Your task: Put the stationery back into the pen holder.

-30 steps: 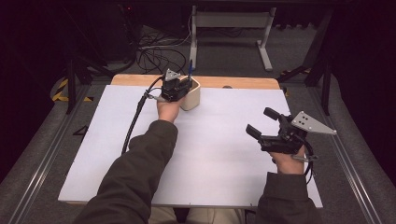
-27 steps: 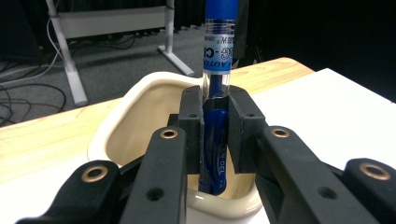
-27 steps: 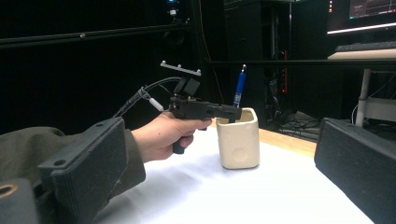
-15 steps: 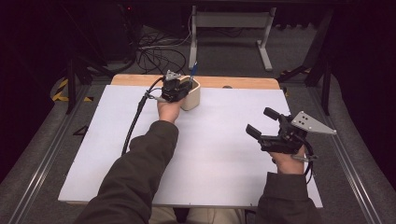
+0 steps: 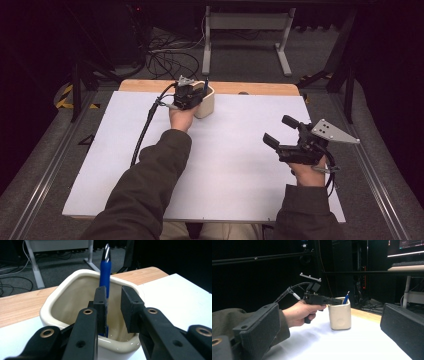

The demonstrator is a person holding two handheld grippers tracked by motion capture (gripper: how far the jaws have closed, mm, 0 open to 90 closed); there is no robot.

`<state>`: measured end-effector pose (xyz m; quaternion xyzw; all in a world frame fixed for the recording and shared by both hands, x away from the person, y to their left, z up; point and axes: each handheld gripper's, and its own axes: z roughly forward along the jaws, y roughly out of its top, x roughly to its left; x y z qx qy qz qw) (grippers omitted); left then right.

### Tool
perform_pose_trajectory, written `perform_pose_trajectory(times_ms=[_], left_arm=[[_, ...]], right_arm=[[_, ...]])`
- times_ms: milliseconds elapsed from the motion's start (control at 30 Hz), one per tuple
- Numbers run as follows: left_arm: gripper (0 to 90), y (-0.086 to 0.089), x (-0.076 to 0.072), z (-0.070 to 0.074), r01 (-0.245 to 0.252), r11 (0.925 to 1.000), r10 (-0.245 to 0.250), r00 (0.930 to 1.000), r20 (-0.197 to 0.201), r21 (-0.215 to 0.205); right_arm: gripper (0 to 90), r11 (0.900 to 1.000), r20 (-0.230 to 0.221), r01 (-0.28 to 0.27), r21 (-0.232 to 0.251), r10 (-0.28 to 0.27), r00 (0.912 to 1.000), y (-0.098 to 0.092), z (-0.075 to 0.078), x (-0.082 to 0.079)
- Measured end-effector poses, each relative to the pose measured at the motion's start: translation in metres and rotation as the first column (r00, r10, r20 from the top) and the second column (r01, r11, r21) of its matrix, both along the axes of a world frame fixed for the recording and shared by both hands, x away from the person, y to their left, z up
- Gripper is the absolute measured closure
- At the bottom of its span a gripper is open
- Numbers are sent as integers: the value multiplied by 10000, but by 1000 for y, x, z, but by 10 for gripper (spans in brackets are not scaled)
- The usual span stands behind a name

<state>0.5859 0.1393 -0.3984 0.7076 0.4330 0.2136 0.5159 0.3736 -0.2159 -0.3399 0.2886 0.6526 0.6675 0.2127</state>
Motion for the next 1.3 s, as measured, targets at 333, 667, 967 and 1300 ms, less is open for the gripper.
perform_pose_trajectory(times_ms=[333, 667, 967, 1300], left_arm=[[670, 3, -2, 5, -22, 9999, 24, 9999, 122, -132], [509, 5, -11, 13, 448, 9990, -447, 9980, 448, -23], [359, 8, -21, 22, 791, 9964, -770, 9949, 650, -301], [278, 16, -40, 30, 1158, 9906, -1087, 9894, 959, -722]], right_arm=[[36, 10000, -26, -2, -39, 2, 10000, 1, 0, 1], [36, 10000, -55, -5, -74, 4, 10000, 3, -1, 1], [36, 9999, -46, -19, -123, 18, 10000, 5, -1, 1], [36, 9999, -40, -48, -151, 48, 10000, 7, -1, 1]])
